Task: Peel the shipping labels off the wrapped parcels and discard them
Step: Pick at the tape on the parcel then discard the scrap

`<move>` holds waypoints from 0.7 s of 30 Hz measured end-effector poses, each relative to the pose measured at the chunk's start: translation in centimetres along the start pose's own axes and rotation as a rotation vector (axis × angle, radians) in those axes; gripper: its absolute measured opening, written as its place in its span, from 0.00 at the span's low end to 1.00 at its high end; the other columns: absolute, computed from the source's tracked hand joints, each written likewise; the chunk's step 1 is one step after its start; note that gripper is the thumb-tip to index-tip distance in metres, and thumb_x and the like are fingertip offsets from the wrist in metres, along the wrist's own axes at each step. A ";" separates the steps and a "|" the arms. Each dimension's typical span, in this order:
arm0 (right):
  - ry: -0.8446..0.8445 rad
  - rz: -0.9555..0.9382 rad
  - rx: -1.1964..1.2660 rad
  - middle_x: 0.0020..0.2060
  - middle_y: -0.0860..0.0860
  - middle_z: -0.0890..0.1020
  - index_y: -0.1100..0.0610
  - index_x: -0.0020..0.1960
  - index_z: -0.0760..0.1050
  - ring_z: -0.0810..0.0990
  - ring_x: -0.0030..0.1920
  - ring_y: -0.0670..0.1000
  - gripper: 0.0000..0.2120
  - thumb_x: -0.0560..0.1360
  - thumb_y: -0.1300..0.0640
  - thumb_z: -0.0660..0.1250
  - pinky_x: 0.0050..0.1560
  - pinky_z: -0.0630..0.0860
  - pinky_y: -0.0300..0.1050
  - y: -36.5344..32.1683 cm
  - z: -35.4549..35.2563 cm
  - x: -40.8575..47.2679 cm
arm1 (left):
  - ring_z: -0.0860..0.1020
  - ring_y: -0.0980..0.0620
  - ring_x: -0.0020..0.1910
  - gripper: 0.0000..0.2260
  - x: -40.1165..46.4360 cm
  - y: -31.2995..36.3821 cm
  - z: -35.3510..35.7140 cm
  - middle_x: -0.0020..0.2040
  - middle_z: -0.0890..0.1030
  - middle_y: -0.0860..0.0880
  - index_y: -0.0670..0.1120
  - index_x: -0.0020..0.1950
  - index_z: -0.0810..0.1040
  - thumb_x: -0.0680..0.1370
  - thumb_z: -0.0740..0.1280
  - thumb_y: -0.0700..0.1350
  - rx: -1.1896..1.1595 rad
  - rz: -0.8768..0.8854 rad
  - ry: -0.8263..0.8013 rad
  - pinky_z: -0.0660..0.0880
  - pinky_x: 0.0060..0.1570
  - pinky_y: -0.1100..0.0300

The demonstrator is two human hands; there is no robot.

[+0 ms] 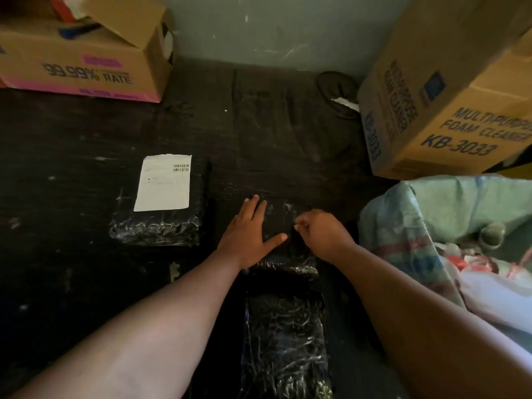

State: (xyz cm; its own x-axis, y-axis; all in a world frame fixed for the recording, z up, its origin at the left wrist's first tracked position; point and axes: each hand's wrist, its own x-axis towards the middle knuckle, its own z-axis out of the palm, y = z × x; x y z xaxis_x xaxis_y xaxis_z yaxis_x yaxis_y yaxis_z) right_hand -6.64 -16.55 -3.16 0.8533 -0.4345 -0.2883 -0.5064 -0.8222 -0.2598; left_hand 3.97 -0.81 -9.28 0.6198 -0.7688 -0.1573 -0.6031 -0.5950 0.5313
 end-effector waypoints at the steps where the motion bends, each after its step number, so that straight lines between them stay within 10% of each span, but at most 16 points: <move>1: 0.009 0.000 0.005 0.54 0.53 0.80 0.53 0.57 0.81 0.80 0.51 0.53 0.12 0.81 0.52 0.61 0.55 0.78 0.50 0.2 0.1 0.5 | 0.42 0.50 0.81 0.41 0.6 -0.2 0.0 0.83 0.44 0.50 0.48 0.83 0.49 0.79 0.59 0.68 -0.015 -0.001 0.010 0.53 0.78 0.47; 21: 0.055 -0.276 -0.183 0.51 0.57 0.79 0.60 0.55 0.81 0.79 0.52 0.57 0.13 0.80 0.53 0.62 0.52 0.74 0.49 2.1 1.0 6.6 | 0.33 0.55 0.79 0.39 2.9 -0.1 2.5 0.83 0.37 0.52 0.49 0.83 0.43 0.80 0.57 0.65 0.073 0.064 -0.020 0.38 0.76 0.53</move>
State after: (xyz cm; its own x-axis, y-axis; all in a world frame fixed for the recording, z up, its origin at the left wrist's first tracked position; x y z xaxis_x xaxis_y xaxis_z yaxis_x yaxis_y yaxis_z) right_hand -2.19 -20.83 -6.53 0.9631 -0.2010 -0.1790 -0.2285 -0.9620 -0.1495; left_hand 4.55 -3.58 -11.89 0.5695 -0.8096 -0.1417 -0.6764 -0.5596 0.4789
